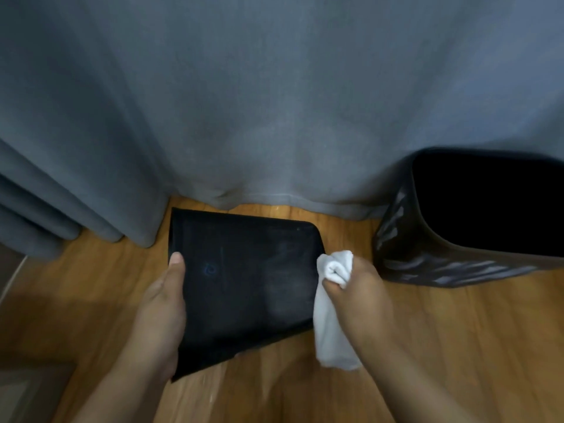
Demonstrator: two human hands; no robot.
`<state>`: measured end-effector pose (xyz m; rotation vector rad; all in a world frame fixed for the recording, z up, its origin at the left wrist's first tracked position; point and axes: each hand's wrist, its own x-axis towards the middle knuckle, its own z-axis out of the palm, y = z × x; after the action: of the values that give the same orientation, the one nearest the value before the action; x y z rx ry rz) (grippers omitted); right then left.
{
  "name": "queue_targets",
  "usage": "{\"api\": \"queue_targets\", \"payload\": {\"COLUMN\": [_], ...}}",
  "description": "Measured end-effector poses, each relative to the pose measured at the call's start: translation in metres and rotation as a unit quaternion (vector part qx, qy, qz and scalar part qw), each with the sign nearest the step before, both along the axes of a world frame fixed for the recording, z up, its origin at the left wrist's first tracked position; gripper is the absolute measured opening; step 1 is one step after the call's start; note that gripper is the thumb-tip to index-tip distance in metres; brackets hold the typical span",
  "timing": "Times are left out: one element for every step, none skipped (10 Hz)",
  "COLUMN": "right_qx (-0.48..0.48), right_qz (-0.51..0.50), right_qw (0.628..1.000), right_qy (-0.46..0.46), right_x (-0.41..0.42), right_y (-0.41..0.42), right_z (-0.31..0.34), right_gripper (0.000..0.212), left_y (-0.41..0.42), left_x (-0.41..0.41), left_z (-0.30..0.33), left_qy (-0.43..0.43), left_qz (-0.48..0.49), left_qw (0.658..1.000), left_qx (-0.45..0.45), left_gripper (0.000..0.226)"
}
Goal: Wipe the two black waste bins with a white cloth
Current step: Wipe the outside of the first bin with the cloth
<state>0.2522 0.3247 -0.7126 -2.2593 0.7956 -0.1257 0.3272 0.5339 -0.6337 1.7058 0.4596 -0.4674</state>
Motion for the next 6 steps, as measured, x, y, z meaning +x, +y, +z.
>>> {"api": "queue_targets", "payload": {"right_qx": [0.024, 0.060, 0.079, 0.079, 0.026, 0.007], "right_qz": [-0.018, 0.075, 0.110, -0.019, -0.032, -0.002], "right_qw": [0.999, 0.991, 0.987, 0.995, 0.999, 1.000], "right_qy": [-0.034, -0.096, -0.088, -0.053, 0.003, -0.004], "right_x": [0.002, 0.005, 0.001, -0.007, -0.019, -0.017], "right_y": [0.028, 0.072, 0.073, 0.027, -0.009, 0.010], "right_z": [0.010, 0.028, 0.029, 0.009, -0.005, 0.004], "right_gripper": [0.028, 0.033, 0.035, 0.024, 0.016, 0.022], "left_y": [-0.003, -0.004, -0.002, 0.002, -0.001, -0.005], "left_x": [0.003, 0.005, 0.005, 0.007, 0.007, 0.008], "left_z": [0.001, 0.002, 0.002, -0.001, 0.000, -0.001], "left_qy": [0.002, 0.000, 0.000, 0.005, 0.002, 0.005], "left_qz": [-0.002, 0.001, -0.009, -0.016, -0.011, -0.008], "left_qw": [1.000, 1.000, 1.000, 1.000, 1.000, 1.000], "left_qx": [0.007, 0.024, 0.024, 0.020, 0.020, 0.010], "left_gripper": [0.042, 0.040, 0.041, 0.051, 0.045, 0.039]}}
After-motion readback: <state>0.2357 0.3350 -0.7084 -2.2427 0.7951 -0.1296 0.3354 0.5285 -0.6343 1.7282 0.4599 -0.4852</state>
